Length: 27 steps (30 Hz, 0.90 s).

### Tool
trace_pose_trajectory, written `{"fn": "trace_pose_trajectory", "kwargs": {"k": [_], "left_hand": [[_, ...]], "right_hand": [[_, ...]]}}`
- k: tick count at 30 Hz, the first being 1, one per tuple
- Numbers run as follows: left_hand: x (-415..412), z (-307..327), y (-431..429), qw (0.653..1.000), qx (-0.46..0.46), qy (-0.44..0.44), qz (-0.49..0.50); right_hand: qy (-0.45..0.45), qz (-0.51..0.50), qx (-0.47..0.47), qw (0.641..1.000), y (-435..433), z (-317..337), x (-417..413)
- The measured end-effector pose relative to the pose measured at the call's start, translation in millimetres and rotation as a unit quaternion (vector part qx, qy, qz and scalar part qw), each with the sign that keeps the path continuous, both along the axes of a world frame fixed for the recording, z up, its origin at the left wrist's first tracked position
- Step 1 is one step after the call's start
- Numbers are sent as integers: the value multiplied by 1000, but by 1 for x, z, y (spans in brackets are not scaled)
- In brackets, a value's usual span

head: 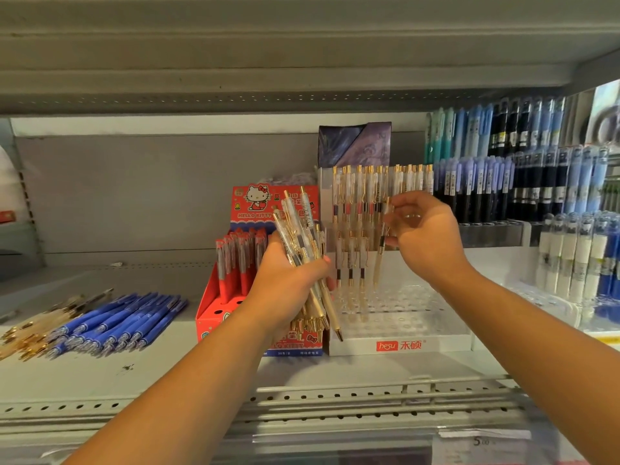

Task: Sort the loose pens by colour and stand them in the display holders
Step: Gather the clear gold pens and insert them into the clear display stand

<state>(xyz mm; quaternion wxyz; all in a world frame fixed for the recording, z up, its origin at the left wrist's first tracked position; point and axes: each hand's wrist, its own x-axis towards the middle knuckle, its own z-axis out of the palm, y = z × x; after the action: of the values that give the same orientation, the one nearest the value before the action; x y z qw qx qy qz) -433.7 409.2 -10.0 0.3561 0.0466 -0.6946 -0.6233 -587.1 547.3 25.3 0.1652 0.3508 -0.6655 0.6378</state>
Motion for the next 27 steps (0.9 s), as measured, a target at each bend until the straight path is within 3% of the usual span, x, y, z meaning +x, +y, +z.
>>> {"fn": "trace_pose_trajectory", "kwargs": {"k": [9, 14, 21, 27], "left_hand": [[0, 1, 2, 1000, 7, -3, 5], [2, 3, 4, 1000, 5, -3, -2], [5, 4, 8, 1000, -13, -11, -19], [5, 3, 7, 1000, -10, -4, -22]], "right_hand": [[-58, 76, 80, 992, -3, -5, -1], [53, -3, 169, 984, -2, -8, -1], [18, -1, 197, 980, 4, -10, -6], [60, -25, 186, 980, 6, -15, -2]]}}
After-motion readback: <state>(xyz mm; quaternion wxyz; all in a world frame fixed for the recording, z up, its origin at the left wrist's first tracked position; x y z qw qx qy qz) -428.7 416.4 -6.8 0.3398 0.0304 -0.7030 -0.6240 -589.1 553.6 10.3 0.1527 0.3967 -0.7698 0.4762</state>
